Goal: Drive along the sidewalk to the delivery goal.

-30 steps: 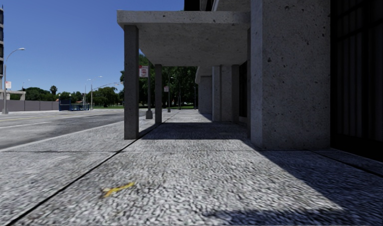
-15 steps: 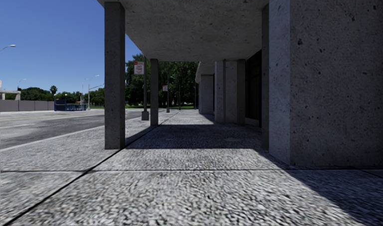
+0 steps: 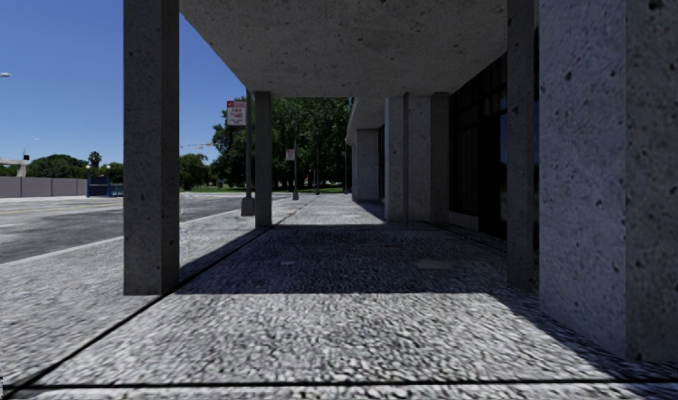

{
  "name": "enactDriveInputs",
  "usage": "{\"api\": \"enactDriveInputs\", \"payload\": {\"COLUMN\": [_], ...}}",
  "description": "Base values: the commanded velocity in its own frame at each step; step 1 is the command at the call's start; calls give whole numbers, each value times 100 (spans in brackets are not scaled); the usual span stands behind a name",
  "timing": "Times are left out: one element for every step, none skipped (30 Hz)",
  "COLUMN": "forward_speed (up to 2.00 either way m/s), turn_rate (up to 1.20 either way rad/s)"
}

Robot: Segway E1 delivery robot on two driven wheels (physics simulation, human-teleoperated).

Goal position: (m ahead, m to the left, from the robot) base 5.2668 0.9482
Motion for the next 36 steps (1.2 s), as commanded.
{"api": "enactDriveInputs", "payload": {"forward_speed": [200, 200, 200, 200, 200, 200, 200, 200, 200, 200, 200, 200, 200, 200, 200, 200, 200, 200, 200, 200, 200, 200, 200, 200, 200, 200, 200, 200, 200, 200, 200, 200, 200, 200, 200, 200], "turn_rate": [0, 0, 0, 0, 0, 0, 0, 0, 0, 0, 0, 0, 0, 0, 0, 0, 0, 0, 0, 0, 0, 0, 0, 0, 0, 0, 0, 0, 0, 0, 0, 0, 0, 0, 0, 0]}}
